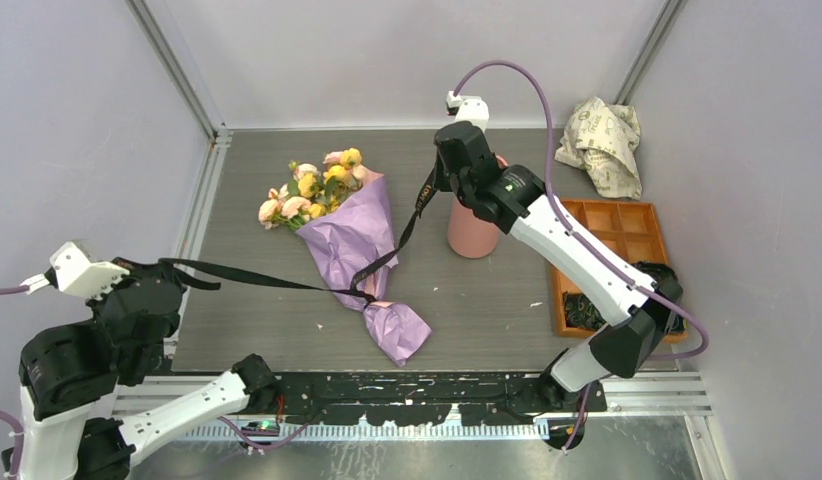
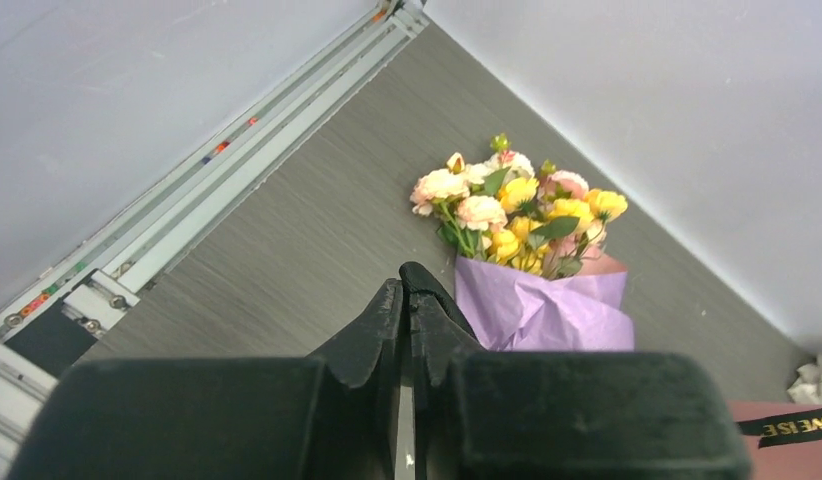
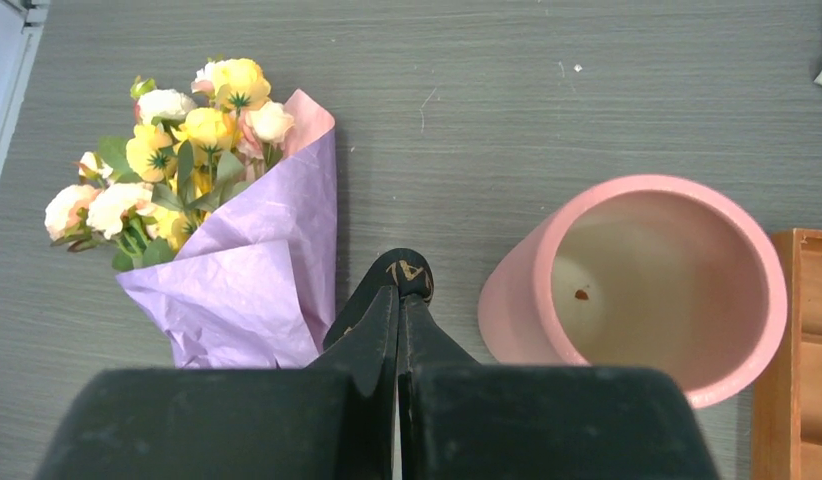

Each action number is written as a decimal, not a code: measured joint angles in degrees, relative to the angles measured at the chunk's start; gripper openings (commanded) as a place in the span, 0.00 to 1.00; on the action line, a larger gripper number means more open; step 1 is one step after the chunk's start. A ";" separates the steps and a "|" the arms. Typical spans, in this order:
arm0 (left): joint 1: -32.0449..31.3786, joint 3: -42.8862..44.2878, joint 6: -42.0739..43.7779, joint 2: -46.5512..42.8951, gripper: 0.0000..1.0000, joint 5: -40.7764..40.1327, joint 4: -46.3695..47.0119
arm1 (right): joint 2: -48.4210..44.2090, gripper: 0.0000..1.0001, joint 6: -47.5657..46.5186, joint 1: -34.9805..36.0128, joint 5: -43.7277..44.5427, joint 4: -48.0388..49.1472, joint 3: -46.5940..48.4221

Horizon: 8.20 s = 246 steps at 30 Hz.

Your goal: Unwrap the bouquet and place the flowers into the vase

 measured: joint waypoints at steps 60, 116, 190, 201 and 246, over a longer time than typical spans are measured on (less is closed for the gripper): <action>16.90 -40.76 21.31 48.74 0.05 50.69 68.87 | 4.33 0.53 11.15 18.10 -17.73 11.98 -31.63; 10.47 -37.73 27.36 53.72 0.05 74.10 89.55 | 5.33 0.36 12.55 16.85 -5.81 9.33 -28.48; 8.20 -54.49 22.77 37.83 0.07 65.64 89.11 | 18.21 0.06 14.75 14.60 -19.80 18.14 -25.29; 8.15 -54.49 22.80 34.64 0.05 60.13 85.09 | 15.12 0.05 13.51 14.91 -14.10 15.39 -25.83; 9.88 -49.51 37.97 28.74 0.41 64.15 74.40 | 3.56 0.38 14.34 12.74 -8.48 8.76 -31.78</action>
